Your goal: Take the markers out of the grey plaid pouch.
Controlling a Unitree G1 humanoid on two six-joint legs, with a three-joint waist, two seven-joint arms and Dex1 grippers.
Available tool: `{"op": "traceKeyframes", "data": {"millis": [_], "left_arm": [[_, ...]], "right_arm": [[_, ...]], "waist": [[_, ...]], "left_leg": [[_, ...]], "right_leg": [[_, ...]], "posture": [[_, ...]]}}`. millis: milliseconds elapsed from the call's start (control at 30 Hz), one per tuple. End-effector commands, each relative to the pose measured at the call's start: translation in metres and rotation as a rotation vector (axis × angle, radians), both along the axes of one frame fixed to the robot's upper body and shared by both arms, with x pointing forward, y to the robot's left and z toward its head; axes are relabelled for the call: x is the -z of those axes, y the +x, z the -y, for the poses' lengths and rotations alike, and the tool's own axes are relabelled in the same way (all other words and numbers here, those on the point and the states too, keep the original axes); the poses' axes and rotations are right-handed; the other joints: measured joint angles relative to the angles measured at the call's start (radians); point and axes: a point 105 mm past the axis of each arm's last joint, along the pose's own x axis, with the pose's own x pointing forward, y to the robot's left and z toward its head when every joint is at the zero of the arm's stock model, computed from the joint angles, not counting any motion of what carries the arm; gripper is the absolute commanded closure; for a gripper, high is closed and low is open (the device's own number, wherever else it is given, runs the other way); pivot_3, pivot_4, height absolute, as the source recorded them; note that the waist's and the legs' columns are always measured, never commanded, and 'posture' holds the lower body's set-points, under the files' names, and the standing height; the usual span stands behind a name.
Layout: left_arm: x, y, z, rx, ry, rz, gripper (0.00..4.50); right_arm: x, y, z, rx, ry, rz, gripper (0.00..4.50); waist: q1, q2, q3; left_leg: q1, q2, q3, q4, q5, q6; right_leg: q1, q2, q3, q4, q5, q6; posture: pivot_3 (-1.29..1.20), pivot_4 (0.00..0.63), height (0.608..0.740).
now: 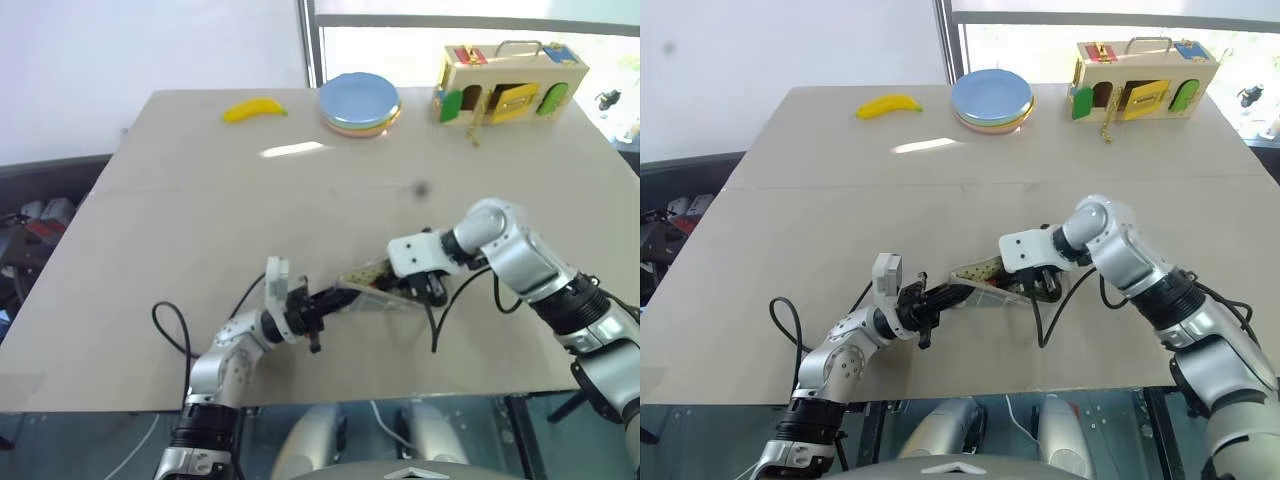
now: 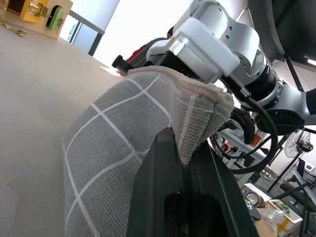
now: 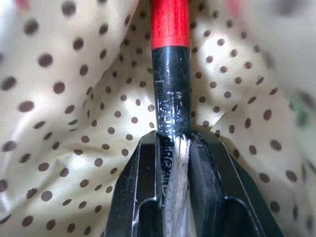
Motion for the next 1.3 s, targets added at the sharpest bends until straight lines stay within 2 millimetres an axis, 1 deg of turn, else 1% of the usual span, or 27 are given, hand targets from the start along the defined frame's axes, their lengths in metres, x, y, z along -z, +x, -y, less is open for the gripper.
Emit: {"op": "traceKeyframes", "data": {"millis": [33,100,167,300,367,567,633,700,767,833,933,1033,1133,1167,1200,1300], "left_arm": [[-0.006,-0.001,0.0,-0.002,-0.008,0.032,4.5],[-0.006,-0.001,0.001,-0.002,-0.009,0.032,4.5],[-0.006,-0.001,0.001,-0.001,-0.008,0.034,4.5],[-0.007,0.0,0.0,0.001,-0.006,0.034,4.5],[-0.008,0.001,-0.001,0.001,-0.006,0.035,4.5],[-0.008,0.003,-0.001,0.006,-0.007,0.036,4.5],[-0.008,0.003,-0.001,0.007,-0.006,0.036,4.5],[-0.008,0.003,-0.001,0.009,-0.005,0.036,4.5],[-0.008,0.003,0.0,0.012,-0.004,0.035,4.5],[-0.007,0.003,0.001,0.016,-0.003,0.033,4.5],[-0.007,0.002,0.003,0.02,-0.001,0.032,4.5],[-0.006,0.001,0.004,0.024,0.0,0.032,4.5],[-0.005,0.0,0.006,0.027,0.002,0.032,4.5],[-0.005,0.0,0.006,0.028,0.003,0.032,4.5],[-0.005,-0.001,0.006,0.029,0.004,0.031,4.5],[-0.004,-0.002,0.006,0.029,0.007,0.029,4.5]], "right_arm": [[-0.034,-0.008,-0.004,-0.063,0.191,0.042,4.24],[-0.04,-0.011,-0.001,-0.075,0.247,0.055,4.24],[-0.043,-0.014,0.004,-0.086,0.272,0.057,4.24],[-0.051,-0.02,0.009,-0.097,0.368,0.06,4.24],[-0.053,-0.022,0.012,-0.1,0.388,0.063,4.24],[-0.06,-0.028,0.012,-0.138,0.475,0.08,4.24],[-0.06,-0.027,0.014,-0.13,0.477,0.088,4.24],[-0.053,-0.02,0.018,-0.1,0.407,0.129,4.24],[-0.041,-0.014,0.024,-0.061,0.304,0.138,4.24],[-0.026,-0.011,0.031,-0.029,0.21,0.112,4.24],[-0.012,-0.01,0.038,0.021,0.125,0.067,4.24],[-0.003,-0.013,0.043,0.05,0.06,0.008,4.24],[0.0,-0.015,0.046,0.059,0.024,-0.017,4.24],[0.001,-0.014,0.046,0.062,0.015,-0.016,3.2],[0.002,-0.013,0.046,0.066,0.01,-0.01,3.06],[0.003,-0.013,0.041,0.081,0.027,-0.021,3.06]], "waist": [[0.0,0.0,0.0],[-0.002,0.0,0.0],[-0.001,0.0,0.0],[-0.002,0.0,0.0],[-0.002,0.0,0.0],[-0.003,0.0,0.001],[-0.003,0.0,0.001],[-0.003,0.0,0.001],[-0.003,0.0,0.001],[-0.003,0.0,0.001],[-0.002,0.0,0.001],[-0.002,0.0,0.001],[0.0,0.0,0.001],[0.001,0.0,0.001],[0.001,0.0,0.001],[0.0,0.0,0.001]], "left_leg": [[0.0,0.0,0.0,0.0,0.0,0.0],[0.0,0.0,0.0,0.0,0.0,0.0],[0.0,0.0,0.0,0.0,0.0,0.0],[-0.001,0.0,0.0,0.0,0.0,0.0],[-0.001,0.0,0.0,0.0,0.0,0.0],[-0.001,0.0,0.0,0.0,0.0,0.0],[-0.001,0.0,0.0,0.0,0.0,0.0],[-0.001,0.0,0.0,0.0,0.0,0.0],[-0.001,0.0,0.0,0.0,0.0,0.0],[-0.001,0.0,0.0,0.0,0.0,0.0],[-0.001,0.0,0.0,0.0,0.0,0.0],[-0.001,0.0,0.0,0.0,0.0,0.0],[-0.001,0.0,0.0,0.0,0.0,0.0],[-0.001,0.0,0.0,0.0,0.0,0.0],[-0.001,0.0,0.0,0.0,0.0,0.0],[-0.001,0.0,0.0,0.0,0.0,0.0]], "right_leg": [[0.0,0.0,0.0,0.0,0.0,0.0],[0.0,0.0,0.0,0.0,0.0,0.0],[0.0,0.0,0.0,0.0,0.0,0.0],[0.0,0.0,0.0,0.0,0.0,0.0],[0.0,0.0,0.0,0.0,0.0,0.0],[0.0,0.0,0.0,0.0,0.0,0.0],[0.0,0.0,0.0,0.0,0.0,0.0],[0.0,0.0,0.0,0.0,0.0,0.0],[0.0,0.0,0.0,0.0,0.0,0.0],[-0.001,0.0,0.0,0.0,0.0,0.0],[-0.001,0.0,0.0,0.0,0.0,0.0],[-0.001,0.0,0.0,0.0,0.0,0.0],[-0.001,0.0,0.0,0.0,0.0,0.0],[0.0,0.0,0.0,0.0,0.0,0.0],[0.0,0.0,0.0,-0.001,0.0,0.0],[0.0,0.0,0.0,0.0,0.0,0.0]], "posture": [[0.0,0.15,0.74],[0.0,0.15,0.74],[0.0,0.15,0.74],[0.0,0.15,0.74],[0.0,0.15,0.74],[0.0,0.15,0.74],[0.0,0.15,0.74],[0.0,0.15,0.74],[0.0,0.15,0.74],[0.0,0.15,0.74],[0.0,0.15,0.74],[0.0,0.15,0.74],[0.0,0.15,0.74],[0.0,0.15,0.74],[0.0,0.15,0.74],[0.0,0.15,0.74]]}}
